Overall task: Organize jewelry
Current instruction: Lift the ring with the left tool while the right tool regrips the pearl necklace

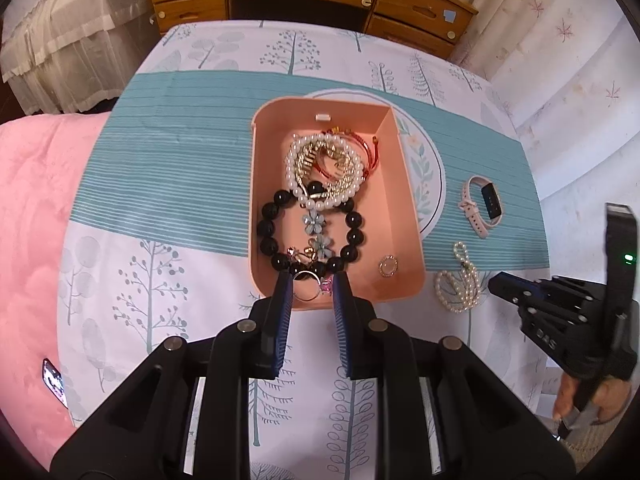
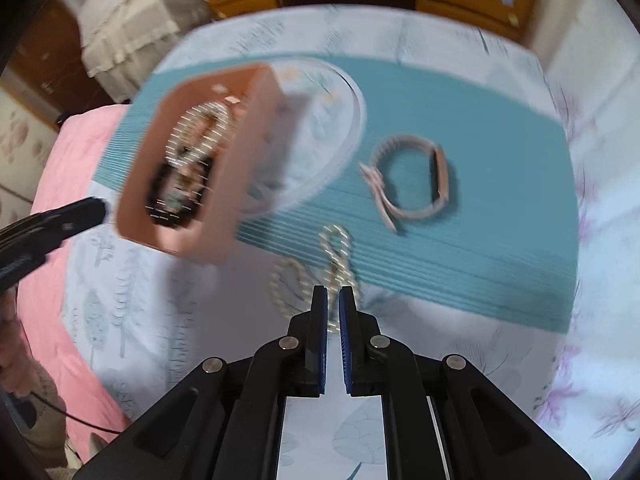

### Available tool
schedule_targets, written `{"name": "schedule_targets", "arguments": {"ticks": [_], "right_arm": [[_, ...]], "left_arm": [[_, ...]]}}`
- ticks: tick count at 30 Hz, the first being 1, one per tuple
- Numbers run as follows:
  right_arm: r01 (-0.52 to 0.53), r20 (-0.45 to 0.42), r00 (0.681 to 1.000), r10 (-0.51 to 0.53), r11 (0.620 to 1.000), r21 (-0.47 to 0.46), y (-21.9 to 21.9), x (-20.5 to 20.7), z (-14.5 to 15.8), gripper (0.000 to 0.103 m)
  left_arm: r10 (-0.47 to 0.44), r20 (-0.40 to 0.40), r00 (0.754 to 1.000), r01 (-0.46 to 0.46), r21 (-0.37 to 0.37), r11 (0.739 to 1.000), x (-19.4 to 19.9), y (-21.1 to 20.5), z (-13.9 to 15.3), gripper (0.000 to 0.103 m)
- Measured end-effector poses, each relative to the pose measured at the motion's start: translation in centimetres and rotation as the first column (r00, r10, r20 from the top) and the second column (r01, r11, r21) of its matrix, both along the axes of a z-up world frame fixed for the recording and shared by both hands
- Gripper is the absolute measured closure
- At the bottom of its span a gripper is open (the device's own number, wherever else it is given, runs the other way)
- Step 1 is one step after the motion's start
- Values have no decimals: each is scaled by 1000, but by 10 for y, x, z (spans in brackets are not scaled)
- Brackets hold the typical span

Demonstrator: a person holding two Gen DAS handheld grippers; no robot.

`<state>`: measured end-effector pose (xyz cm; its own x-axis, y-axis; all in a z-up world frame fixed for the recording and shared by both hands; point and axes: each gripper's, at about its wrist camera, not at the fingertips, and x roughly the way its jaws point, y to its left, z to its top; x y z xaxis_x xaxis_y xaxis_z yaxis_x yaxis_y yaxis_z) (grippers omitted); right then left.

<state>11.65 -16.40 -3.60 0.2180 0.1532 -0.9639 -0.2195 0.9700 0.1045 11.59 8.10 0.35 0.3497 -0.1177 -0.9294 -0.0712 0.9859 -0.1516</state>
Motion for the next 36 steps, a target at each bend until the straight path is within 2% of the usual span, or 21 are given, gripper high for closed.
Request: {"name": "schedule_targets", "arguments": {"ticks": [4,10,12,14,23,25,27,29,33,36], "right_arm": [[35,-42,999,-35,999,15,-21,10,-28,97],[44,-60,997,-43,999,14,-21,19,-41,96],[40,-58,998,-39,999,12,-19,20,-42,84],[34,-54,998,-33,999,20,-17,21,-44,76],[6,-11,1000,-6,1000,-21,-10,20,-42,74],[-4,3,1000,5,1000,-19,-9,18,-42,79],[-20,5,1000,20,1000,2,-7,17,-41,91],[-27,1,1000,27,1000,12,-6,16,-41,96],[-30,-2,1000,30,999,31,-6,15,-41,98],[-16,-15,1000,18,996,89,-10,14,-41,99]], "left_arm": [[-2,-13,1000,2,-8,1000,0,2,-9,85],[-3,-29,1000,2,-16,1000,1,5,-16,85],[-3,-32,999,3,-19,1000,2,5,-17,85],[-3,-33,999,2,-20,1000,2,6,-17,85],[-12,-40,999,12,-22,1000,5,2,-19,85],[-14,-42,999,14,-22,1000,5,0,-19,85],[-16,-44,999,15,-22,1000,6,-1,-20,85],[-17,-46,999,16,-22,1000,5,-1,-20,85],[-18,-48,999,17,-20,1000,5,-1,-21,85],[-18,-51,999,17,-21,1000,5,-1,-22,85]]}}
